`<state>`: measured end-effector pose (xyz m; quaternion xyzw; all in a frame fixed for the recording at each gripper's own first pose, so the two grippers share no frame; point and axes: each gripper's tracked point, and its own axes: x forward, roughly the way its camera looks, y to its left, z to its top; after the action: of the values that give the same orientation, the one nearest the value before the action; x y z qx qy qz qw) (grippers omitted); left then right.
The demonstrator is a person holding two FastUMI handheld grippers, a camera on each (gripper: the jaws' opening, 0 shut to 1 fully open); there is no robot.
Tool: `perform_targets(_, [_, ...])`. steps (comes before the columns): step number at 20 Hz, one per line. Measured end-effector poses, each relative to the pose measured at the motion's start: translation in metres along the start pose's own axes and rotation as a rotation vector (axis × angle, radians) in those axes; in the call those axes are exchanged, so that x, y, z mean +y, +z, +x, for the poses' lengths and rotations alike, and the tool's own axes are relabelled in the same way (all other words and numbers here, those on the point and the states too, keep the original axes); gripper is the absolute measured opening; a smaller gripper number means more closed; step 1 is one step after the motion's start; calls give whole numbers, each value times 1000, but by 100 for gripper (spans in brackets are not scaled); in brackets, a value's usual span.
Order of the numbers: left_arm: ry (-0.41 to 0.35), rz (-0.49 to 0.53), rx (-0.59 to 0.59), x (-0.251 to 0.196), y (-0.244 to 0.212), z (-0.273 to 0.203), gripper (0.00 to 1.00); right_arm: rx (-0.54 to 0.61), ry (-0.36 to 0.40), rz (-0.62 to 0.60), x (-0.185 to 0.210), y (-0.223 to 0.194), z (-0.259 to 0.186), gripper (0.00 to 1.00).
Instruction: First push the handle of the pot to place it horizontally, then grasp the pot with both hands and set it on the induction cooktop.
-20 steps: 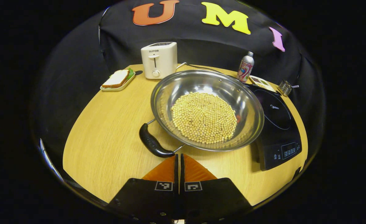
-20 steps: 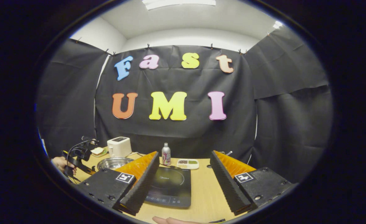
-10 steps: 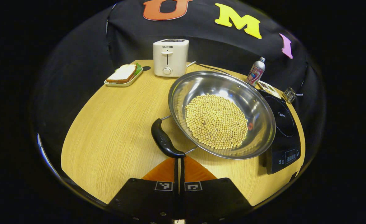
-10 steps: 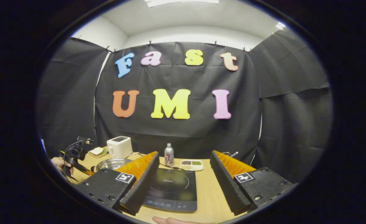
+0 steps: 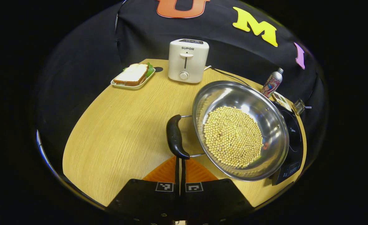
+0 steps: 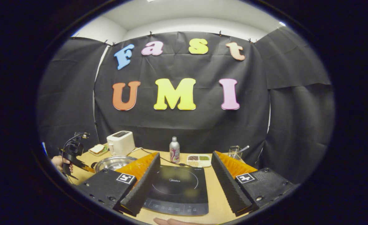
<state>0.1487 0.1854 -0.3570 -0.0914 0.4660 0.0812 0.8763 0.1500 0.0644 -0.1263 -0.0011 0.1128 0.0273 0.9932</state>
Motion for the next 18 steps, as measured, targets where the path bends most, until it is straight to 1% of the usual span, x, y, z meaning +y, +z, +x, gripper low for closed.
perform_targets(4, [-1, -21, 22, 9, 11, 19, 0, 28, -8, -30, 8, -14, 14, 99])
perform_targets(5, [3, -19, 19, 12, 15, 20, 10, 34, -7, -38, 11, -17, 16, 99])
perform_targets(6, [7, -11, 20, 13, 17, 22, 0, 40, -8, -42, 12, -20, 17, 99])
perform_targets(8, [20, -8, 19, 18, 25, 27, 0, 53, -6, -46, 16, -26, 21, 100])
perform_targets(9, [24, -12, 19, 20, 29, 28, 10, 60, -4, -48, 18, -28, 23, 99])
perform_targets(10, [26, -15, 21, 22, 30, 30, 0, 68, 0, -49, 21, -32, 26, 99])
perform_targets(13, [20, -14, 19, 23, 32, 31, 0, 91, 0, -38, 28, -42, 34, 99])
perform_targets(14, [28, -6, 17, 26, 30, 29, 0, 95, -8, -18, 27, -46, 36, 100])
perform_targets(17, [-9, -1, -8, 22, 26, 16, 0, 123, -3, 16, 37, -57, 44, 99])
perform_targets(18, [-13, 1, -21, 23, 26, 10, 2, 134, 5, 21, 42, -62, 47, 100])
